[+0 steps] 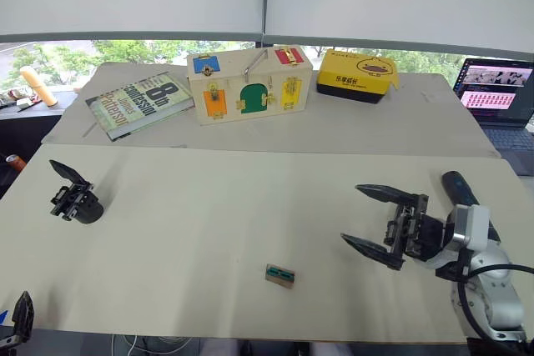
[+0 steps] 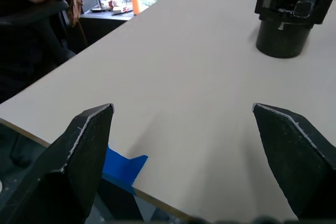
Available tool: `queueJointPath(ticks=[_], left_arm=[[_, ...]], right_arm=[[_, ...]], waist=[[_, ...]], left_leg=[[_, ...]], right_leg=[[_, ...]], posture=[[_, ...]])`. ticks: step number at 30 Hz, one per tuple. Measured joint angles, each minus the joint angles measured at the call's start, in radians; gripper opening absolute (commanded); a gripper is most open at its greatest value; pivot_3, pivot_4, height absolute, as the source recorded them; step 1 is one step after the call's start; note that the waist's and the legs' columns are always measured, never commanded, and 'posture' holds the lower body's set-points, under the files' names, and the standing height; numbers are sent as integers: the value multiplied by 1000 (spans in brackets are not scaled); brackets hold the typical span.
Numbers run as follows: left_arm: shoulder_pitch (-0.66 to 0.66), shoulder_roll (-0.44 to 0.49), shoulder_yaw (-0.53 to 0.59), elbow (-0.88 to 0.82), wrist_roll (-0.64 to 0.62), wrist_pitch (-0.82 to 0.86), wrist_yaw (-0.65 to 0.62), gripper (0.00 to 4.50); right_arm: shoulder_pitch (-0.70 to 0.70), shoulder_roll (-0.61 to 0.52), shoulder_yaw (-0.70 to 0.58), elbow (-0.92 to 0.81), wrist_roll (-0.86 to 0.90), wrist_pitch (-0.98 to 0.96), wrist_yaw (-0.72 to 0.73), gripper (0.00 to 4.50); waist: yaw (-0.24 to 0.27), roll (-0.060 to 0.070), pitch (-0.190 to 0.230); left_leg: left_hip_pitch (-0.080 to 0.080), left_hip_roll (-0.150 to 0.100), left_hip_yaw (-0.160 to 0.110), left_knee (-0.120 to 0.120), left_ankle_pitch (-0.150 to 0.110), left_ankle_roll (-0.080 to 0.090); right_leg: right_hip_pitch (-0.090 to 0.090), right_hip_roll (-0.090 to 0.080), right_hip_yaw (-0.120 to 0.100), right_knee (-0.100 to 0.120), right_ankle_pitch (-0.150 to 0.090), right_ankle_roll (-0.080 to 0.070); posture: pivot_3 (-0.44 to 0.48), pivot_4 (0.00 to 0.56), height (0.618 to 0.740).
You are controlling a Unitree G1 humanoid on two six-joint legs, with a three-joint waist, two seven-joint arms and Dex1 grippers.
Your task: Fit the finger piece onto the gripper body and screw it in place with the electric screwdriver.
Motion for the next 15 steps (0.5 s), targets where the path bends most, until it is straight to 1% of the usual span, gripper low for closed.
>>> queueJointPath(ticks=[3,5,10,11,15], left_arm=[[-19,3,-30,-34,22,13,34,4500],[-48,25,-55,-43,54,32,69,4500],[-188,104,-132,-45,124,121,150,4500],[-227,124,-165,-35,151,134,164,4500],[-308,151,-233,13,207,156,175,4500]], right_arm=[[-2,14,28,2,-14,-23,0,4428],[-3,15,37,3,-23,-27,-3,4428],[-37,14,44,28,-32,-31,-6,4428],[-54,14,44,44,-34,-34,-6,4428],[-80,15,48,65,-43,-43,-7,4428]], waist=[[2,0,0],[3,0,0],[0,0,0],[0,0,-1],[-11,0,-1]], left_leg=[[0,0,0,0,0,0],[0,0,0,0,0,0],[1,0,0,1,1,-2],[1,0,0,1,1,-2],[2,0,1,0,3,-5]], right_leg=[[0,0,-2,0,0,0],[0,1,-4,1,0,0],[1,7,-4,1,1,-1],[1,7,-4,1,1,-1],[0,11,-3,2,1,-2]], posture=[[0,150,740],[0,150,740],[0,150,740],[0,150,740],[0,150,740]])
